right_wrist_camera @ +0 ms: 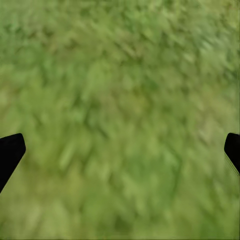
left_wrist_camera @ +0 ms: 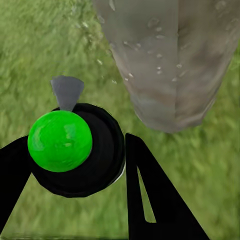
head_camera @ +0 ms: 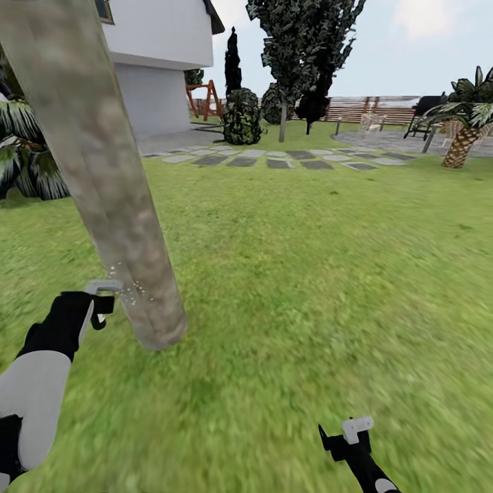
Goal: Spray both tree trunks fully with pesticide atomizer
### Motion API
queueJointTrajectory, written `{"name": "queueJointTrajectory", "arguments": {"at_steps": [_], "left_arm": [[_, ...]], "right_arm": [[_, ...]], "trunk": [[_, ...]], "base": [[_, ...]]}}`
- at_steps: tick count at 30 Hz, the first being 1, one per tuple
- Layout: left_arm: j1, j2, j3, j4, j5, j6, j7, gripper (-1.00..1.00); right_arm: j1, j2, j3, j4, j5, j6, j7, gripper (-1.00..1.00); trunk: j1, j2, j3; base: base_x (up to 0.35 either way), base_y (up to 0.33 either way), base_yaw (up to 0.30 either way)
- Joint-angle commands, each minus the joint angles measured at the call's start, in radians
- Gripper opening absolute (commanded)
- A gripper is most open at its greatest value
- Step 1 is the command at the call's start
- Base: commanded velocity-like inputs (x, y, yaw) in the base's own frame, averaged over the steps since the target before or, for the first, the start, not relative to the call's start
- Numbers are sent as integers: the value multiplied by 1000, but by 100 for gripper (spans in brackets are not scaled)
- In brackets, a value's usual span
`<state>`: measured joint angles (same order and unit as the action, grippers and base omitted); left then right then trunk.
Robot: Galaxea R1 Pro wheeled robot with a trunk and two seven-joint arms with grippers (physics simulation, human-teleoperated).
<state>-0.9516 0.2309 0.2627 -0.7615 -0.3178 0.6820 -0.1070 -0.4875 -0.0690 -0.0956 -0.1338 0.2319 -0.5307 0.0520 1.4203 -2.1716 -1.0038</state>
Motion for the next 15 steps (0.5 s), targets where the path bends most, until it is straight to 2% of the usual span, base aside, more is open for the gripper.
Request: {"name": "queueJointTrajectory", "arguments": {"at_steps": [1, 6, 10, 15], "left_arm": [[-1, -2, 3, -1, -11, 4, -10, -100], [-1, -4, 3, 4, -10, 4, -10, -100], [0, -17, 3, 4, -12, 4, -10, -100], [1, -18, 3, 4, -12, 4, -9, -100]], "right_arm": [[0, 0, -9, 0, 6, -3, 5, 100], [0, 0, -9, 0, 6, -3, 6, 100], [0, 0, -9, 0, 6, -3, 6, 100], [0, 0, -9, 0, 6, -3, 6, 100]], "trunk": [[0, 0, -1], [0, 0, -1], [0, 0, -1], [0, 0, -1]], "base": [[52, -260, 273], [42, -269, 258], [19, -272, 30], [1, -273, 2]]}}
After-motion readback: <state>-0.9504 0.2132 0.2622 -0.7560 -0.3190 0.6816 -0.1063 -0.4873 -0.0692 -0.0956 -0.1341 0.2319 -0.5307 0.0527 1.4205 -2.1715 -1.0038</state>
